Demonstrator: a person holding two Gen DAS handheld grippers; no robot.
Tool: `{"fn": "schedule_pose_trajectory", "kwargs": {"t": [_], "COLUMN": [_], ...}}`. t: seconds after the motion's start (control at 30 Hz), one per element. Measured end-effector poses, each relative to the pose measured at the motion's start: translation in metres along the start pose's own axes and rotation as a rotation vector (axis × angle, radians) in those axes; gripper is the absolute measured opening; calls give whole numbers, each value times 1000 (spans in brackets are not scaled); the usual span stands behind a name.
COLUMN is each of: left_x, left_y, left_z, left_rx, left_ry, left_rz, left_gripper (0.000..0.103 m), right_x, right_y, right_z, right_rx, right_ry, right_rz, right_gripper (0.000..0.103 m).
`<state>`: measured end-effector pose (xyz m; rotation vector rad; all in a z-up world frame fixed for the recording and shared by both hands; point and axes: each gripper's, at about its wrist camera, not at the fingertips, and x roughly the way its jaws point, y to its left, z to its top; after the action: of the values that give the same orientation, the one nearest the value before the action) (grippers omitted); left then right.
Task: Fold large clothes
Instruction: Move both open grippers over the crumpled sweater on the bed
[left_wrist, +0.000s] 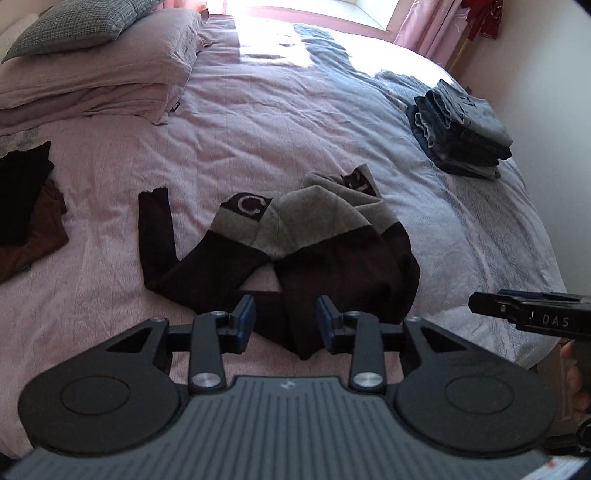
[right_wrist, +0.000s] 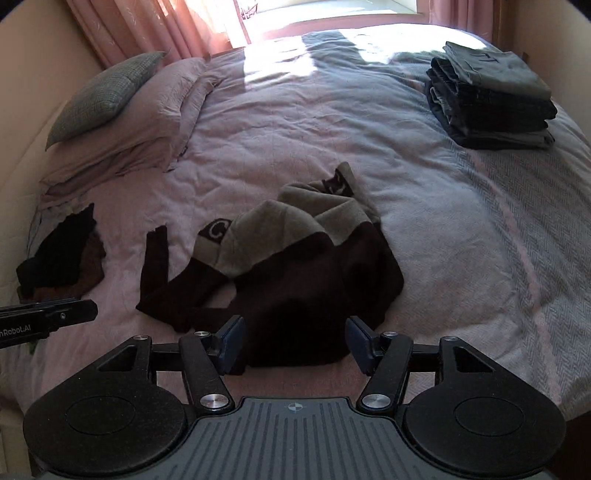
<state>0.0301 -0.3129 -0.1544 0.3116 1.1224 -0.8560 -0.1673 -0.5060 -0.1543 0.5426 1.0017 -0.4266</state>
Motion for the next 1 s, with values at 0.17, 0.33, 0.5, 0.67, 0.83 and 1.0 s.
{"fn": "schedule_pose_trajectory", "kwargs": {"t": [0.17,0.33,0.5,0.67,0.83,1.0], "left_x": [-17,-23,-29,-32,-38,-45], "left_y": [-15,-13,-1,13,25,37], "left_z": [4,6,1,-8,-18,-23], "left_rx": [58,120,157,185,199,199], "left_ry": [-13,-26,-15,-8,-3,-14], "left_rz": [31,26,6,-4,-13,-8], "left_gripper": [39,45,47,47,49,50], "right_x": [-3,-1,-5,-9,-10,-12], "right_y": [8,17,33,52,68,82], "right_z": [6,-1,-15,-32,-49,-56], "right_rx": [-37,-24,10,25,44,34], "right_ry": [-15,-31,-25,-28,-17,-29], "right_rz": [21,10,-26,-59,-84,-91], "right_gripper": [58,58,58,58,58,58]}}
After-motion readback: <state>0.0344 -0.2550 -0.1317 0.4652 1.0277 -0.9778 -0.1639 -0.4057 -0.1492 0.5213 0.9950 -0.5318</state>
